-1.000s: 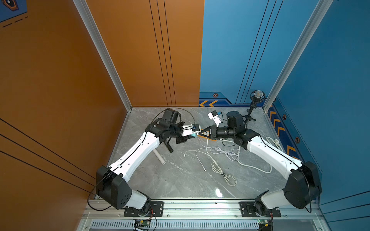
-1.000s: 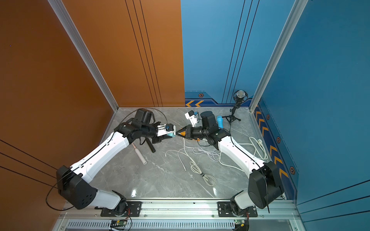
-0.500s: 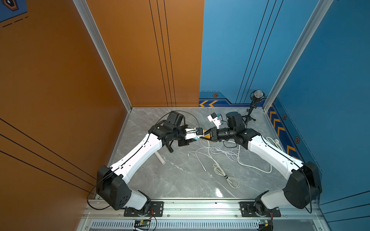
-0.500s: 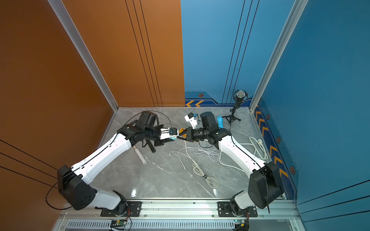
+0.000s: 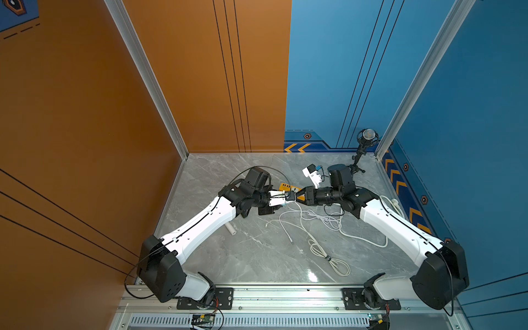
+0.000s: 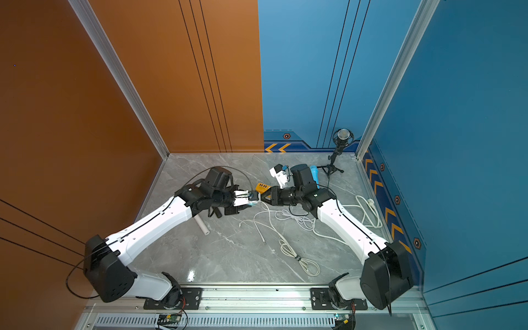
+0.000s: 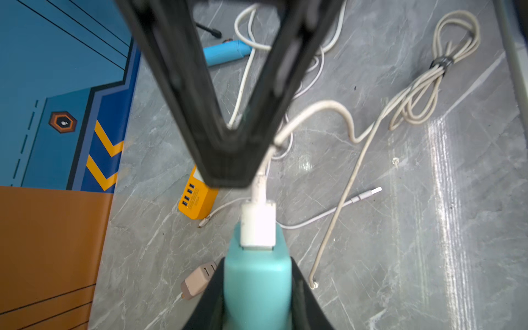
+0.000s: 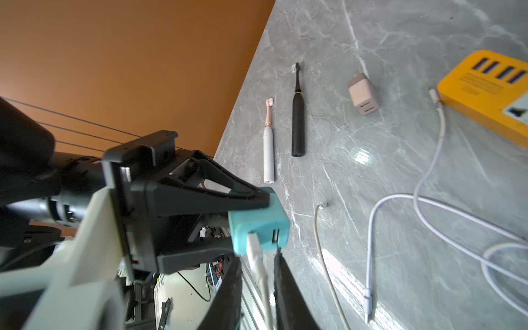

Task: Charge the electric toothbrush
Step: Insert the charging cable into the plug, then place the plug at the center of the board.

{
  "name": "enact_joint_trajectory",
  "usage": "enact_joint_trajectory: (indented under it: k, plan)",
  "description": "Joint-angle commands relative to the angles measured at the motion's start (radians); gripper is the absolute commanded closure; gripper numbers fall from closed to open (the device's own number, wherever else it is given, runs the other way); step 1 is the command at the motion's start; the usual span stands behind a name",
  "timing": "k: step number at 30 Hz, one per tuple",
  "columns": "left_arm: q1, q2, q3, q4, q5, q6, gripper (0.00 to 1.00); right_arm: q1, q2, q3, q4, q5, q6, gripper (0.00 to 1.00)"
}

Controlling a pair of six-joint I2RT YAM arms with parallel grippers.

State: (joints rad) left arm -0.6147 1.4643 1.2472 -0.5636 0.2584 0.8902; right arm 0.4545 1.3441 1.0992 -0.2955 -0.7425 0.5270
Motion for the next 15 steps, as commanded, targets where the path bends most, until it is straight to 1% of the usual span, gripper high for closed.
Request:
enact_joint_trajectory:
  k: [1, 3, 4, 7, 11, 13, 15]
  plan:
    - [0.028, 0.079, -0.06, -0.081, -0.144, -0.012, 1.0, -0.023, -0.105, -0.025, -0.059, 0.116, -0.067, 0.68]
    - [0.03, 0.107, -0.084, -0.087, -0.158, -0.021, 1.0, -0.022, -0.135, -0.032, -0.061, 0.158, -0.071, 0.6]
    - [0.033, 0.123, -0.087, -0.087, -0.158, -0.028, 1.0, -0.022, -0.143, -0.032, -0.061, 0.17, -0.071, 0.58]
    - [0.044, 0.204, -0.053, -0.09, -0.156, -0.062, 1.0, -0.02, -0.149, -0.036, -0.063, 0.194, -0.077, 0.58]
    - [0.057, 0.336, 0.018, -0.091, -0.175, -0.106, 1.0, -0.02, -0.15, -0.036, -0.083, 0.195, -0.089, 0.58]
    - [0.062, 0.389, 0.041, -0.094, -0.165, -0.127, 0.99, -0.02, -0.157, -0.047, -0.084, 0.196, -0.086, 0.58]
    - [0.067, 0.435, 0.064, -0.103, -0.145, -0.154, 0.9, -0.02, -0.167, -0.057, -0.087, 0.201, -0.082, 0.58]
